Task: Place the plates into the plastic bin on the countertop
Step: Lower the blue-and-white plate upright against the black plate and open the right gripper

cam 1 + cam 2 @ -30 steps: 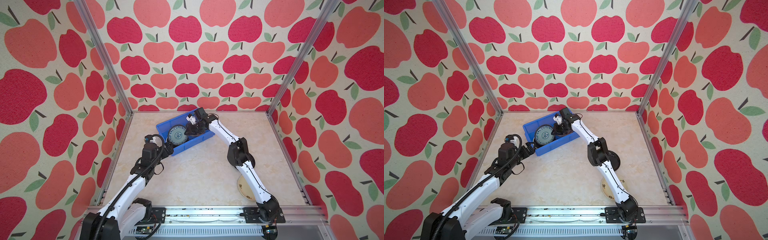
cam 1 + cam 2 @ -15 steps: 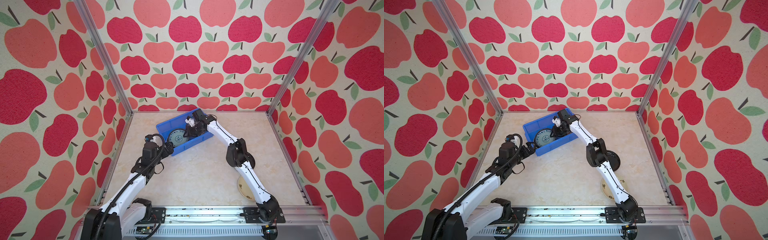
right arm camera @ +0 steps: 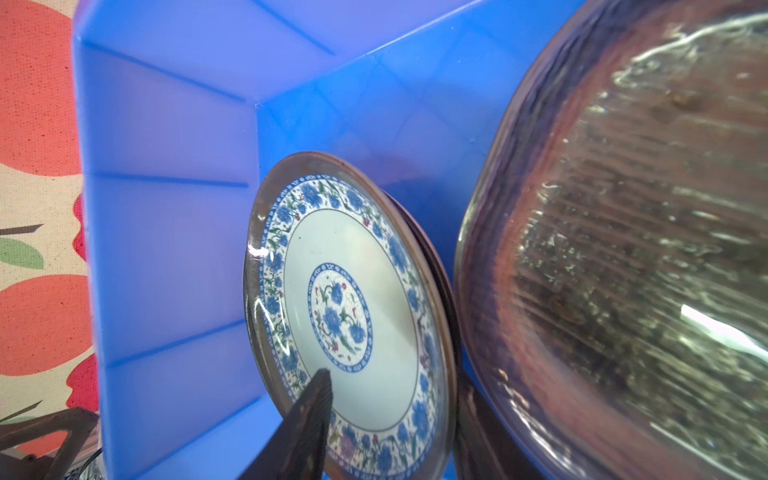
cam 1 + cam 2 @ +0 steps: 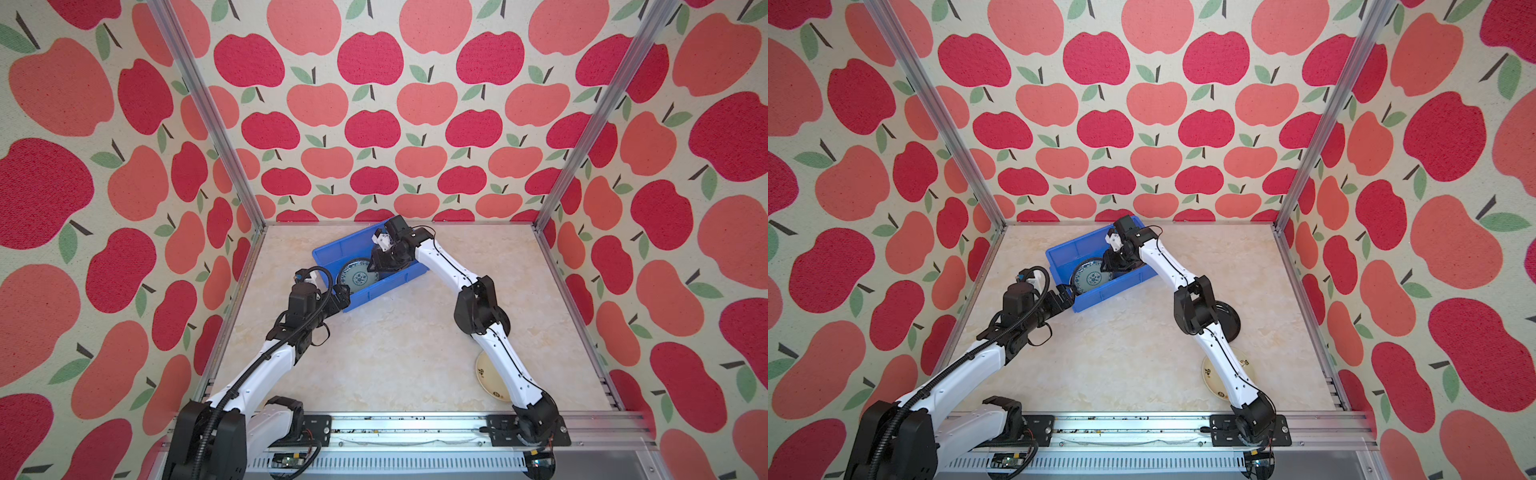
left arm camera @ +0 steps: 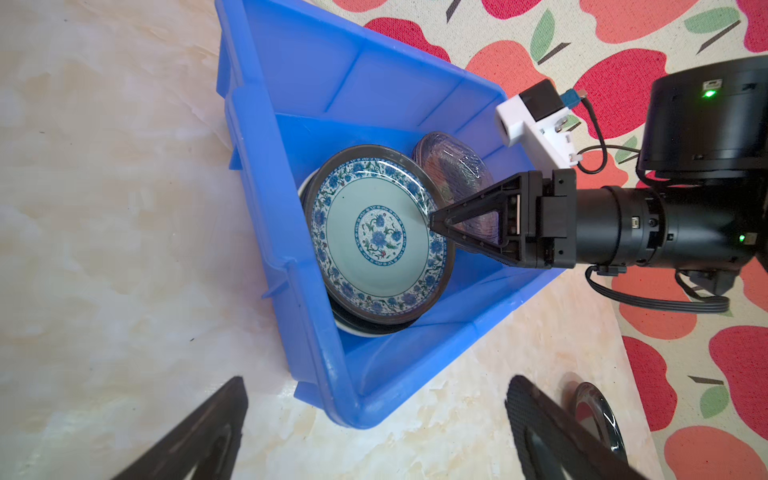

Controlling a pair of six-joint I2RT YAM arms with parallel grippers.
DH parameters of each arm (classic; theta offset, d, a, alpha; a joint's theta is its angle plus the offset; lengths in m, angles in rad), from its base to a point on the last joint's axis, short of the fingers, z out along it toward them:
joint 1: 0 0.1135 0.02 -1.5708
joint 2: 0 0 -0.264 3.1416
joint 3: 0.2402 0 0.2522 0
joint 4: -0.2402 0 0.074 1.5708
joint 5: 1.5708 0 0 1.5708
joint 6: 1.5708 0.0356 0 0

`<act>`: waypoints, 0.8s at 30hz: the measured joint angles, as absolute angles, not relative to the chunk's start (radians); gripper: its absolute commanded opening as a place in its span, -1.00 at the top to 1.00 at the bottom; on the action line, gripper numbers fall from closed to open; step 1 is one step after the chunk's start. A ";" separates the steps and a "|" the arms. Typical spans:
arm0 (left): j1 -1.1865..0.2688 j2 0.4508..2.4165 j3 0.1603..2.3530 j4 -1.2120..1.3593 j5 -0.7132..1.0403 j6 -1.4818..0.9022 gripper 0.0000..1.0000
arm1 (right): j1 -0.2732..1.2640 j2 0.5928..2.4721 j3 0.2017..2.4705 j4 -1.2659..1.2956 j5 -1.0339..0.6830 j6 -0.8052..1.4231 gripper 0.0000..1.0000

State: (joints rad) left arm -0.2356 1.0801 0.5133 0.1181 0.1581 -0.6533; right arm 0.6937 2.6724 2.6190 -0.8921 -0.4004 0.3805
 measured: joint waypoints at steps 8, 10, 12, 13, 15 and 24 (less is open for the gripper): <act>-0.236 1.124 0.519 0.132 0.174 -0.653 -0.98 | 0.694 2.654 2.607 -0.897 -0.368 0.374 -0.03; -0.236 1.129 0.526 0.132 0.174 -0.653 -0.98 | 0.696 2.649 2.607 -0.910 -0.341 0.366 -0.04; -0.236 1.135 0.537 0.132 0.175 -0.652 -0.98 | 0.698 2.640 2.606 -0.923 -0.315 0.358 -0.04; -0.236 1.139 0.543 0.133 0.175 -0.653 -0.98 | 0.699 2.633 2.605 -0.928 -0.305 0.354 -0.04; -0.236 1.153 0.553 0.141 0.182 -0.652 -0.98 | 0.701 2.621 2.604 -0.935 -0.290 0.347 -0.04; -0.236 1.206 0.563 0.167 0.204 -0.638 -0.98 | 0.717 2.615 2.616 -0.970 -0.232 0.339 0.27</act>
